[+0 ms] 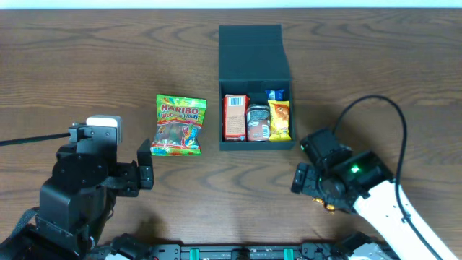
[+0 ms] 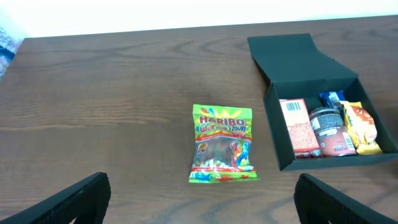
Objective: Pack container
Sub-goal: 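Lower the right gripper onto the yellow Le-mond packet and grasp it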
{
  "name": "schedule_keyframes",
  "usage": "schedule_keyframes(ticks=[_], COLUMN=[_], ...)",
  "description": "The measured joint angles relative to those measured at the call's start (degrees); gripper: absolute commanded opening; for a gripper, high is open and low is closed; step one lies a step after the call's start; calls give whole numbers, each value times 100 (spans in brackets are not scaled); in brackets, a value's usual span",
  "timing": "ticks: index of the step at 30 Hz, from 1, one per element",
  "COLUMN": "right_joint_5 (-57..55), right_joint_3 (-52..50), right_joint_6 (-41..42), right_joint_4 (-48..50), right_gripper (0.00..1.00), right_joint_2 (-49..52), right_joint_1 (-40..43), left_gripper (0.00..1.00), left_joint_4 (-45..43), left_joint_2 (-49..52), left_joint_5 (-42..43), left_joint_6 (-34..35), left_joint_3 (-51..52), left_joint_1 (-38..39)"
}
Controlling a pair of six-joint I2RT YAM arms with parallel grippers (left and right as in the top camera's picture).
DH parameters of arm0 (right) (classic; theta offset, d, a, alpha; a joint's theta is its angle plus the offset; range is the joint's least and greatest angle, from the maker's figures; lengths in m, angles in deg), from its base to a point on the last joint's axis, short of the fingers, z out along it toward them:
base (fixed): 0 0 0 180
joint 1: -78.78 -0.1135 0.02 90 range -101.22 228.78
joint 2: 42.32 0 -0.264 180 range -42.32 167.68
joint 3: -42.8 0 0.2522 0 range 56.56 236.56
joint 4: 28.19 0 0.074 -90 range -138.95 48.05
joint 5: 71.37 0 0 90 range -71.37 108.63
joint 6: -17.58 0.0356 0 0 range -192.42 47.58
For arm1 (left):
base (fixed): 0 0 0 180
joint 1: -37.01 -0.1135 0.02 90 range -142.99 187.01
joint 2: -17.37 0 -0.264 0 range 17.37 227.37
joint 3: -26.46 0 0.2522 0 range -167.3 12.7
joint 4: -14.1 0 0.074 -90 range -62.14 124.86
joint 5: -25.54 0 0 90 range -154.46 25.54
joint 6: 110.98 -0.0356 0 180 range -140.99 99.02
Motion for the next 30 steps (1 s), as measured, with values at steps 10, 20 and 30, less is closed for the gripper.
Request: schedule_keyframes(ticks=[10,20,30], right_joint_5=[-31,-625,-1023], right_joint_3=[-1606,-1587,-1554], right_joint_6=[258,-31,-63], right_joint_4=[2124,1794,1596], right_gripper=[99,99,99], right_joint_2=[-348,-234,79], right_joint_1=[0,2,393], left_gripper=[95,95,95], left_joint_4=[2,2,4], left_joint_2=[0,0,0], left_joint_5=[0,0,0], left_joint_6=[2,2,0], left_joint_3=[0,0,0], left_joint_1=[0,0,0])
